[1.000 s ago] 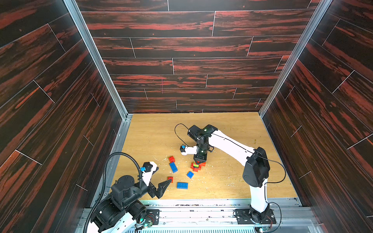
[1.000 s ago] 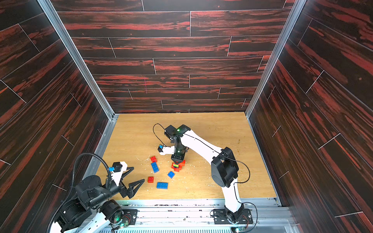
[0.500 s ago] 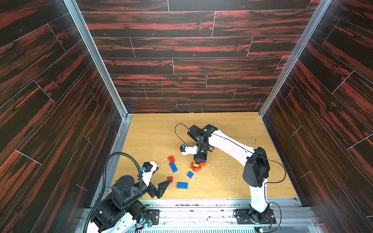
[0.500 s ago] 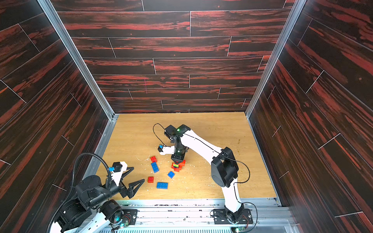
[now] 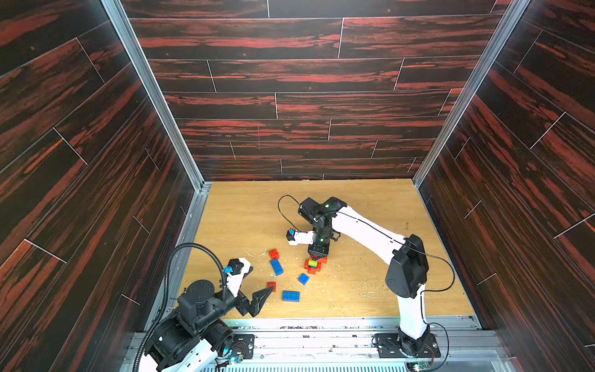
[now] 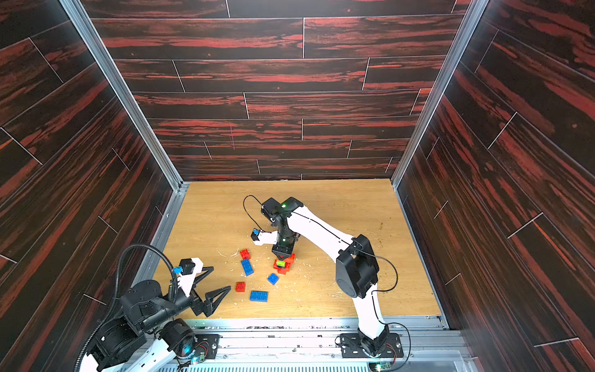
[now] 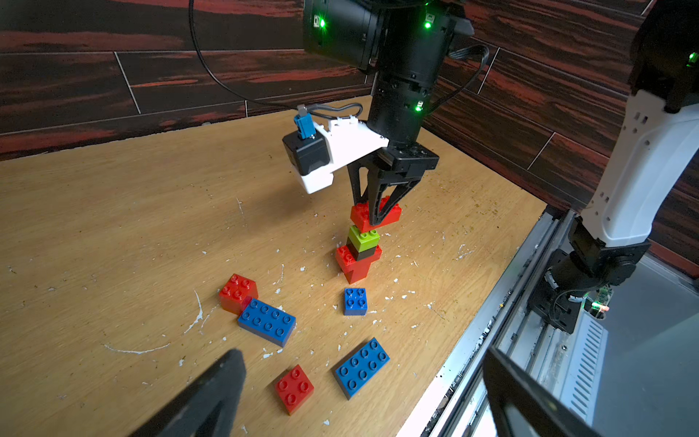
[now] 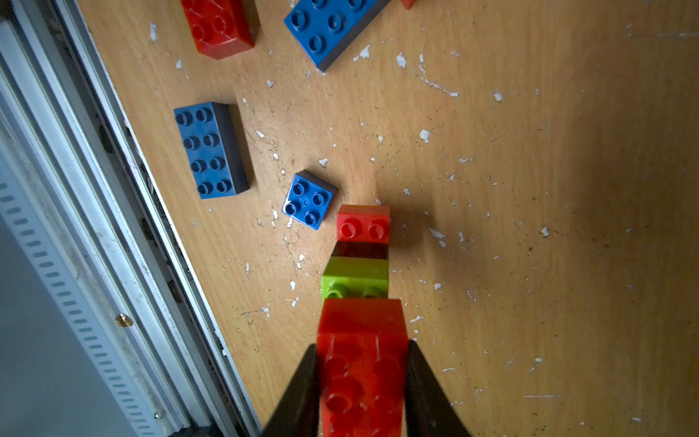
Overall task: Assemble the letter f with lego
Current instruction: Assemble the lego brick with the lego brick.
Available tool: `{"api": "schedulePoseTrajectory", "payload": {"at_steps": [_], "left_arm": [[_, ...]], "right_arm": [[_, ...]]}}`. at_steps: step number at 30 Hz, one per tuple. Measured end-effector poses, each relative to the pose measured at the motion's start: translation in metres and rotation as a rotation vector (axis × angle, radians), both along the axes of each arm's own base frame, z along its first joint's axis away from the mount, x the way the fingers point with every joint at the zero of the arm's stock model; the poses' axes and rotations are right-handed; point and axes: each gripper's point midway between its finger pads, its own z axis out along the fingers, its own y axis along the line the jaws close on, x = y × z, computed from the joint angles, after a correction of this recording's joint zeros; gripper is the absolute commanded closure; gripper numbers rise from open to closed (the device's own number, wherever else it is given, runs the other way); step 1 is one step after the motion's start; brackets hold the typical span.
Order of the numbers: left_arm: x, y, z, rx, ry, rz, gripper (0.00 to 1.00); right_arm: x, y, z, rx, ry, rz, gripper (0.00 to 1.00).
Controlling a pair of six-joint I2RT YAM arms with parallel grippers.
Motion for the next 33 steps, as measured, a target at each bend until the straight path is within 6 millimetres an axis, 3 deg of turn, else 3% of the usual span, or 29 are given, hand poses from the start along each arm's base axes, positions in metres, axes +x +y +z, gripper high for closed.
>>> {"api": "schedulePoseTrajectory", "payload": {"at_steps": [33], "left_arm": [[0.0001,0.0001,0.0000,0.000,0.000,0.001,0.00]], "right_arm": [[-0.0033,0.0014,-0.0057,-0.026,0.033,-0.025,0.81]]}}
